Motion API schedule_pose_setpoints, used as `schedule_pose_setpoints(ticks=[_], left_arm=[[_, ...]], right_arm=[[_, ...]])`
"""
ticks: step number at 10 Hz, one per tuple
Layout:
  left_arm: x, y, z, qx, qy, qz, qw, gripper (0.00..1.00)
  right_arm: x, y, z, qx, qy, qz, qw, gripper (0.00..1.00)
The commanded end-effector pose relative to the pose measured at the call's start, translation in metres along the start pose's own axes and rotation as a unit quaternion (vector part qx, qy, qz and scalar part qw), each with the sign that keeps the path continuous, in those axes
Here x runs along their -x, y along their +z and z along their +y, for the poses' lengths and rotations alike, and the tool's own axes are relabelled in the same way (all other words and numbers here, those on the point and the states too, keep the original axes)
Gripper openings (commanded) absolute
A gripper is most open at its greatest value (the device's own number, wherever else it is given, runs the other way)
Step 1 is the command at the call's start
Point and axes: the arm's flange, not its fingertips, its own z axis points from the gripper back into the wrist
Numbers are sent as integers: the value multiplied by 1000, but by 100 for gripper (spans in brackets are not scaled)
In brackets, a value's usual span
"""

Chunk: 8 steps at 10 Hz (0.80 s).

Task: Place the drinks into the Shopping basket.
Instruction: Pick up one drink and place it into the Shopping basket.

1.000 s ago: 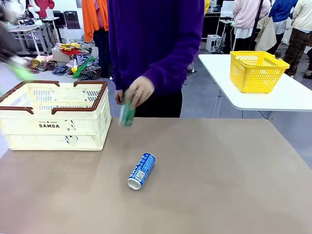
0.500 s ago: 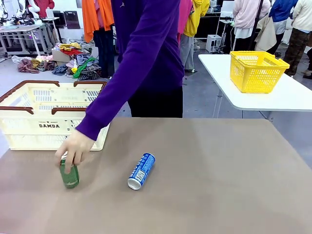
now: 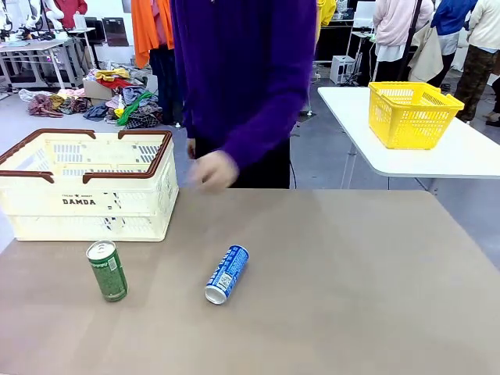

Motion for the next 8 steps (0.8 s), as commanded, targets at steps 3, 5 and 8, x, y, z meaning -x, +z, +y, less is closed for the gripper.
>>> schedule_pose_setpoints(ticks=[3, 5, 8], left_arm=[[-8, -21, 9, -9, 13, 28, 999, 100], [-36, -93, -22, -71, 77, 60, 993, 100], [-62, -258, -65, -180, 87, 121, 972, 100]], right_arm=[[2, 1, 3, -2, 4, -1, 1000, 100], [2, 1, 3, -2, 4, -1, 1000, 100], [2, 1, 3, -2, 4, -1, 1000, 100]])
